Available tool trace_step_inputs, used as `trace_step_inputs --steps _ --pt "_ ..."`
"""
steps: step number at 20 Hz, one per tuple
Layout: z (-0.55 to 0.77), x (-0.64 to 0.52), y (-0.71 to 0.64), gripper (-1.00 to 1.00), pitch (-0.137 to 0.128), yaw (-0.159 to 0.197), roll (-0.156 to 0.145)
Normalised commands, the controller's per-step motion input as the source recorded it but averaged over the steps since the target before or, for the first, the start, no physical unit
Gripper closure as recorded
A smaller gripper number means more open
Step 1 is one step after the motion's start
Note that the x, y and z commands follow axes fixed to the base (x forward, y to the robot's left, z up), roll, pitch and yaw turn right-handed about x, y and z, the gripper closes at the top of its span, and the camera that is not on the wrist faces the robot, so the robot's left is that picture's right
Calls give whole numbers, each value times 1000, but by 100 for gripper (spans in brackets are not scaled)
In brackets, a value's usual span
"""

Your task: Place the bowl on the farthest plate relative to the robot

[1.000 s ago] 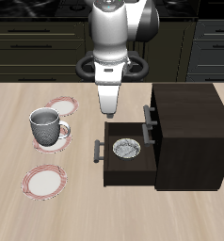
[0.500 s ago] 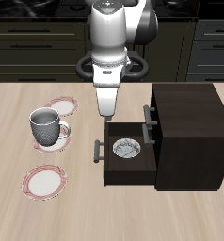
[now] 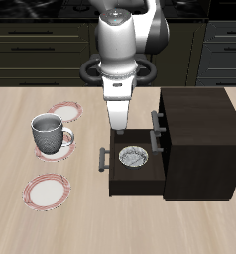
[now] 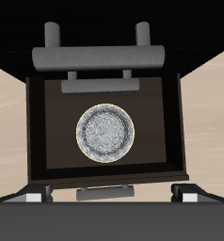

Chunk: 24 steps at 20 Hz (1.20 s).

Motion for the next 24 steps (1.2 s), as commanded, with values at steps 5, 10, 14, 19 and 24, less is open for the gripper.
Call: trace_step_inputs --steps 5,10,14,19,24 --pt "-110 89 103 -100 8 0 9" --pt "-342 -16 225 -100 39 40 35" --pt "-240 -64 248 -100 48 -60 24" --pt "-440 -135 202 -100 73 19 17" --pt "-397 -226 306 -100 65 4 58"
